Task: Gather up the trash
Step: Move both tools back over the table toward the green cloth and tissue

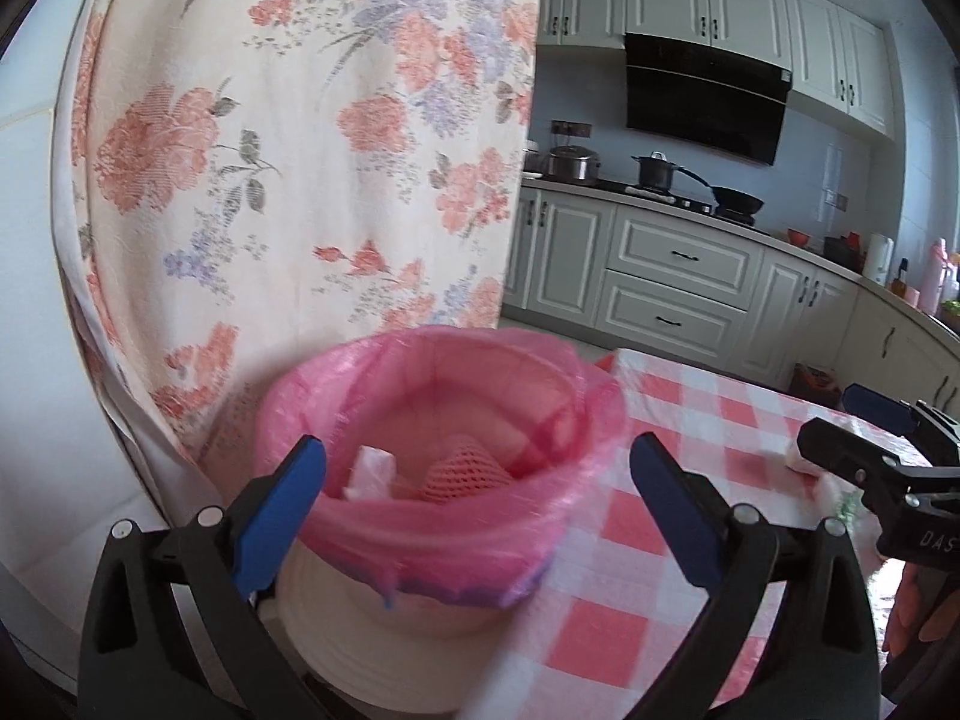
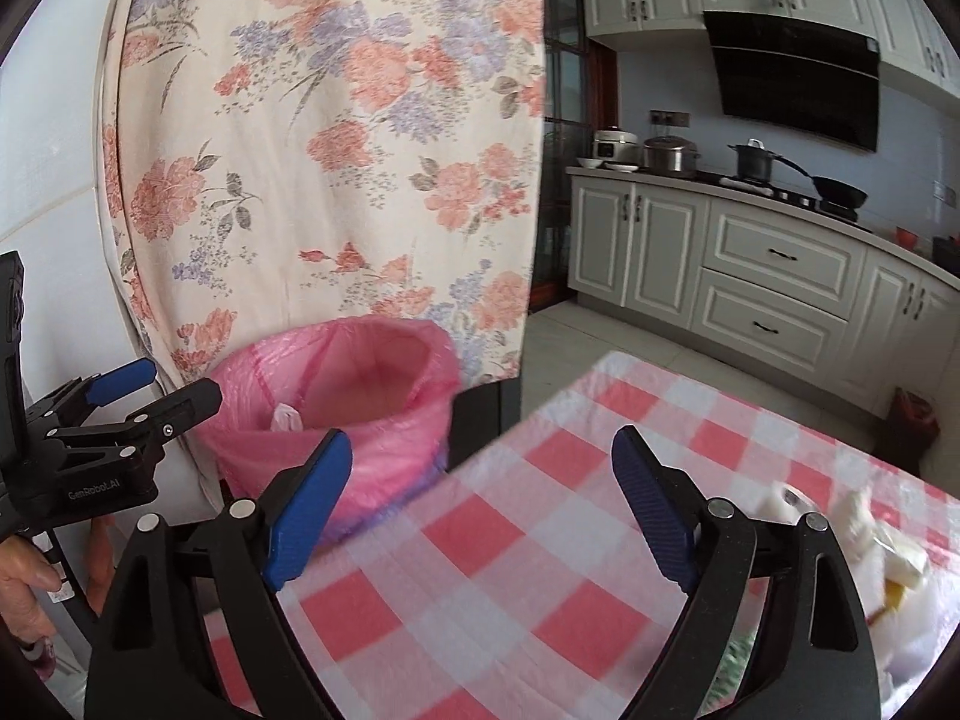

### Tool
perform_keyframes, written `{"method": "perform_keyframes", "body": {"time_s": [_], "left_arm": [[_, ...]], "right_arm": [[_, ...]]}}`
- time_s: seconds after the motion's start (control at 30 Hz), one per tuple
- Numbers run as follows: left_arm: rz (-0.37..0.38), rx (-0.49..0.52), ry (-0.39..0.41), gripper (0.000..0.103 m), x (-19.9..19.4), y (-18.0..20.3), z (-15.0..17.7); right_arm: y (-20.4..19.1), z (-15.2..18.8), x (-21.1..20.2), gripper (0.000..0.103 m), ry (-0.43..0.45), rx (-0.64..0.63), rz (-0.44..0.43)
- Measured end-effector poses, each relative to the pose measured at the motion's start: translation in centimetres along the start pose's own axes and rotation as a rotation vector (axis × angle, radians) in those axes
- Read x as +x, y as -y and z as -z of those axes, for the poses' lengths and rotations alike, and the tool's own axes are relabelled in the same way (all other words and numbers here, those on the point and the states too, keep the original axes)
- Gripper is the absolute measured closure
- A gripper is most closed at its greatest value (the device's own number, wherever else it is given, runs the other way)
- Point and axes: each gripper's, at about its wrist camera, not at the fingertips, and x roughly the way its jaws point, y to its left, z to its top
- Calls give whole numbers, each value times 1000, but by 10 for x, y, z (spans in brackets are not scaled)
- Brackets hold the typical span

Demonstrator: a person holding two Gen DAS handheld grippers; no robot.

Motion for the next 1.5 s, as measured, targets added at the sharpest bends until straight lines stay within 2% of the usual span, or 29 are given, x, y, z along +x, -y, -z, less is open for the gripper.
{"method": "perform_keyframes", "body": {"time_s": [0.23, 0.37, 0.63, 0.87, 1.1, 1.27, 1.5], "left_arm": [[119, 40, -29, 5, -5, 68, 23], [155, 84, -41, 5, -4, 107, 34], [249, 112, -124, 5, 9, 166, 57], [295, 152, -154, 5, 17, 200, 68], [337, 187, -156, 5, 19, 233, 78], [357, 230, -168, 5, 24, 249, 87], [339, 305, -174, 5, 41, 264, 92]], "right_arm": [[50, 35, -35, 18, -11, 94, 100], [80, 56, -51, 18, -33, 154, 157], [127, 89, -76, 18, -62, 201, 281], [165, 110, -97, 18, -74, 267, 365], [185, 128, -115, 18, -69, 289, 446], [197, 141, -122, 18, -55, 320, 455], [201, 145, -116, 19, -68, 326, 445]]}}
